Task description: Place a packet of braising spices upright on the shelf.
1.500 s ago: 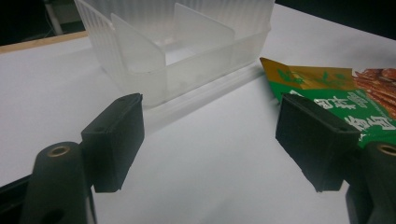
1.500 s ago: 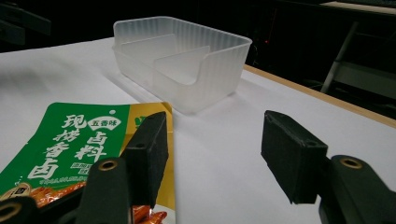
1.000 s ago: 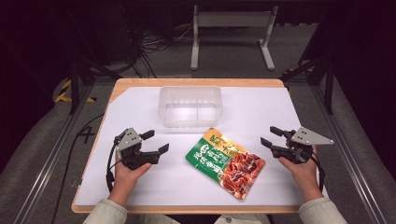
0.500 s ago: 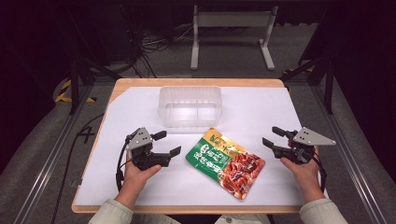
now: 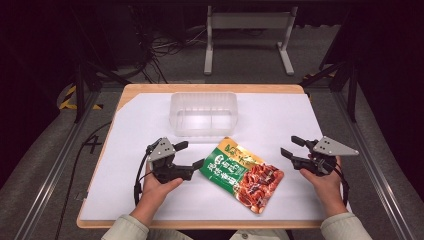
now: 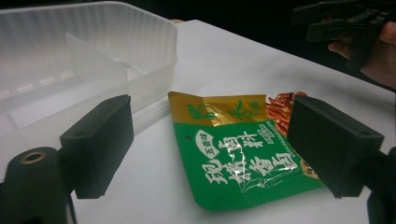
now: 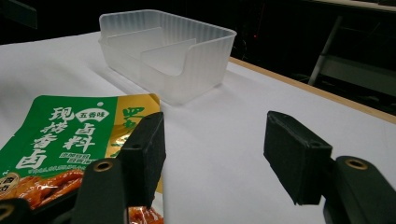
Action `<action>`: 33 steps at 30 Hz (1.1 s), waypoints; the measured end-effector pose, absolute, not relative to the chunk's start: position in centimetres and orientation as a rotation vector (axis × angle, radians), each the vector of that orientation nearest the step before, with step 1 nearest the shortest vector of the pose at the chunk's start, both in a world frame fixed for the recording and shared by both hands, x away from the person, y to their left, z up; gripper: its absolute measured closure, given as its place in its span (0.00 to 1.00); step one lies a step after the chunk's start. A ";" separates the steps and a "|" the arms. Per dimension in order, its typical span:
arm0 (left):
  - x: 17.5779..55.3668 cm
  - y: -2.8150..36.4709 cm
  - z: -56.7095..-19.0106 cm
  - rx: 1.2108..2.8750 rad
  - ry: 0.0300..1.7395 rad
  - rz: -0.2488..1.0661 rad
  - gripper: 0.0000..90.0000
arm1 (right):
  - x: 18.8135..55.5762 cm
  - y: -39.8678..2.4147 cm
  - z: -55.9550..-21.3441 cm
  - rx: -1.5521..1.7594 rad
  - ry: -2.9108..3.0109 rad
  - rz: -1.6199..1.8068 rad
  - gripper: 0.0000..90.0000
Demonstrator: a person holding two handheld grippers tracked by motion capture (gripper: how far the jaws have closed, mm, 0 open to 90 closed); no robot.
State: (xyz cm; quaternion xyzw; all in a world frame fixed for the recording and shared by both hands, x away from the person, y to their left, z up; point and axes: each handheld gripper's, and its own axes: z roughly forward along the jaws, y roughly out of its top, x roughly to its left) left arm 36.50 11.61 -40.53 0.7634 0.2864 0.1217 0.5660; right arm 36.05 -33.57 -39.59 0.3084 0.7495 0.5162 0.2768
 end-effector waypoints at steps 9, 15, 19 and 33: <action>37.2 9.9 -42.5 1.844 0.719 0.263 0.18 | 36.1 -33.5 -39.7 0.829 2.017 1.377 0.43; 37.4 9.1 -43.6 1.880 0.739 0.230 0.19 | 36.1 -33.5 -39.7 0.831 2.021 1.375 0.43; 37.8 8.8 -44.1 1.915 0.769 0.211 0.18 | 36.1 -33.5 -39.8 0.829 2.025 1.377 0.43; 38.3 8.1 -45.3 2.026 0.836 0.128 0.18 | 36.2 -33.3 -39.9 0.829 2.039 1.368 0.42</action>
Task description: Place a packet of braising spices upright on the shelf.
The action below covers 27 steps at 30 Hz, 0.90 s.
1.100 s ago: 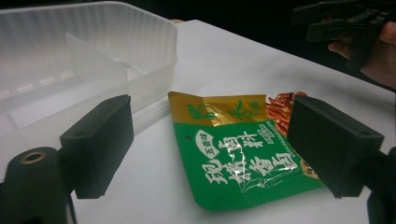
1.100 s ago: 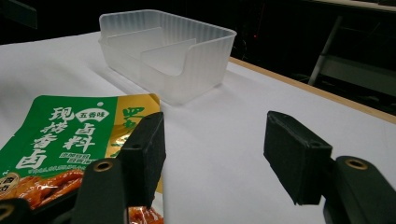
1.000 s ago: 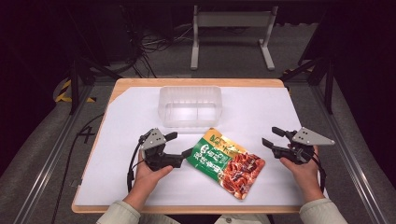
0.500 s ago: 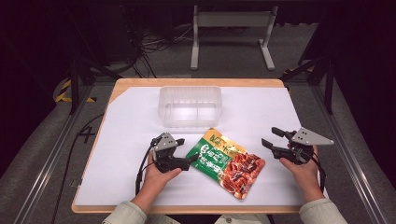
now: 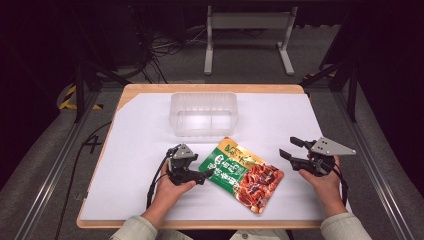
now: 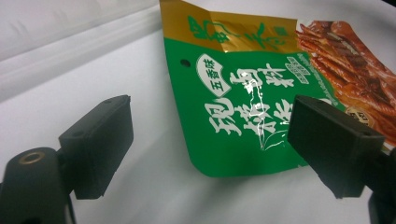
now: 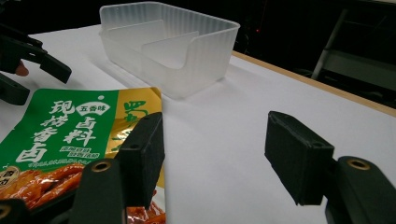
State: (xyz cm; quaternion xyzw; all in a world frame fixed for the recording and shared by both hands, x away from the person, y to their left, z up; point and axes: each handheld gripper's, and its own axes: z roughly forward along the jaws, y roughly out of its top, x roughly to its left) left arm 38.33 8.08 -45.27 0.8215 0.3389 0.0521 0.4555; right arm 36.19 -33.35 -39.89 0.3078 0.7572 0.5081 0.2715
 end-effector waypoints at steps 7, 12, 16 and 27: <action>38.5 7.9 -45.5 2.061 0.826 0.087 0.22 | 36.2 -33.3 -40.0 0.831 2.050 1.364 0.42; 38.5 7.7 -45.6 2.078 0.816 0.045 0.27 | 36.3 -33.2 -40.0 0.831 2.055 1.363 0.42; 38.6 7.7 -45.6 2.080 0.817 0.022 0.29 | 36.3 -33.2 -40.0 0.829 2.055 1.362 0.42; 38.2 7.2 -45.5 2.102 0.766 -0.044 0.48 | 36.3 -33.2 -40.1 0.831 2.060 1.360 0.42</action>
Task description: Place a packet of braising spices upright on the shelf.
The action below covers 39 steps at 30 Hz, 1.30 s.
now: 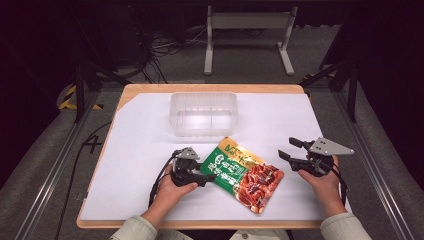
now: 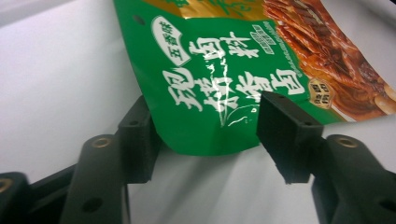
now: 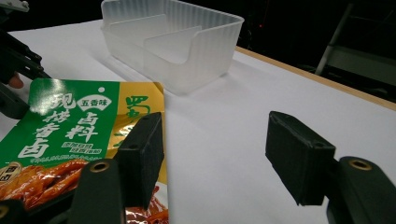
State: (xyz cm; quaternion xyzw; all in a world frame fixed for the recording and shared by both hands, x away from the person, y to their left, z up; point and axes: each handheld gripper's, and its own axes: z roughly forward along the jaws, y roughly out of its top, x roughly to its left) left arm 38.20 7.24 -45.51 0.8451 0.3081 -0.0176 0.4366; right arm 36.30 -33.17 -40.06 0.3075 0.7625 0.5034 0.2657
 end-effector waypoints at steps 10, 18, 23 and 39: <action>38.1 6.9 -45.5 2.109 0.814 0.009 0.71 | 36.3 -33.1 -40.1 0.836 2.062 1.358 0.42; 38.4 7.0 -45.3 2.076 0.779 -0.050 0.96 | 36.3 -33.2 -40.1 0.837 2.065 1.360 0.42; 38.3 7.3 -44.7 2.029 0.786 -0.074 1.00 | 36.3 -33.3 -40.0 0.839 2.062 1.362 0.42; 36.5 7.9 -39.9 1.857 0.664 -0.185 1.00 | 36.1 -33.9 -39.6 0.856 2.023 1.381 0.43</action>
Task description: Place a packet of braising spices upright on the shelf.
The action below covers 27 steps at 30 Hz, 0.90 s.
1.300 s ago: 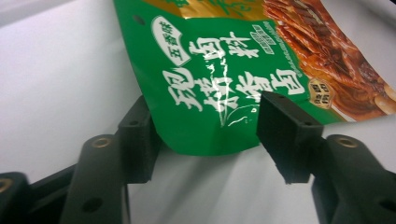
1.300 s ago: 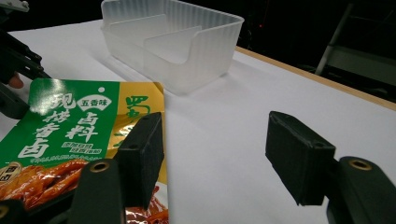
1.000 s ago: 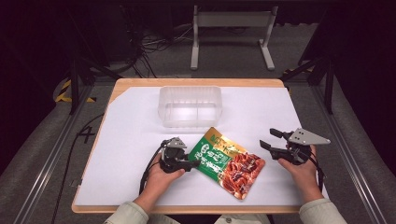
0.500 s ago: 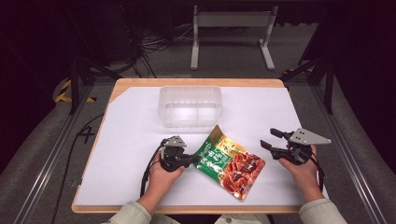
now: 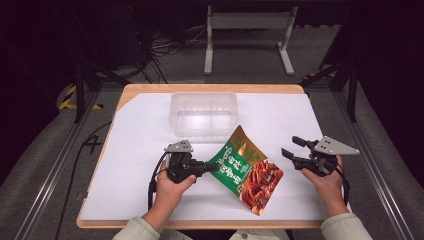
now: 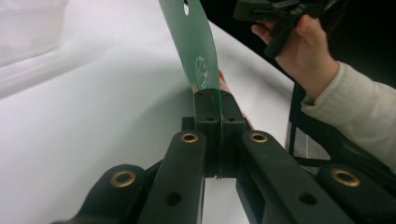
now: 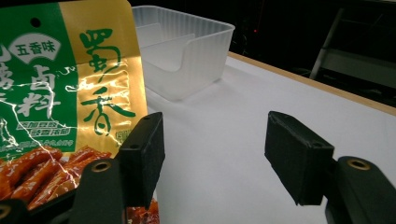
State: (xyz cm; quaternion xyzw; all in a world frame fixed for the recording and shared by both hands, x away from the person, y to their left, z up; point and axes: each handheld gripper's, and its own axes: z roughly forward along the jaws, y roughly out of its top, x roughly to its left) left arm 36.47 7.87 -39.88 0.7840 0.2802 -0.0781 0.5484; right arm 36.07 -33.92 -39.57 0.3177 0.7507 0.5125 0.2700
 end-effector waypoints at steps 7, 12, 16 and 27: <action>35.0 7.5 -37.1 1.874 0.556 -0.118 1.00 | 36.1 -34.1 -39.6 0.868 2.019 1.385 0.43; 33.8 7.3 -35.2 1.882 0.484 -0.073 1.00 | 36.1 -34.2 -39.5 0.871 2.013 1.392 0.43; 32.8 7.2 -33.6 1.876 0.438 -0.062 1.00 | 36.0 -34.4 -39.4 0.878 2.003 1.402 0.43; 31.4 7.7 -31.0 1.891 0.395 0.034 1.00 | 36.1 -34.6 -39.4 0.892 1.996 1.398 0.43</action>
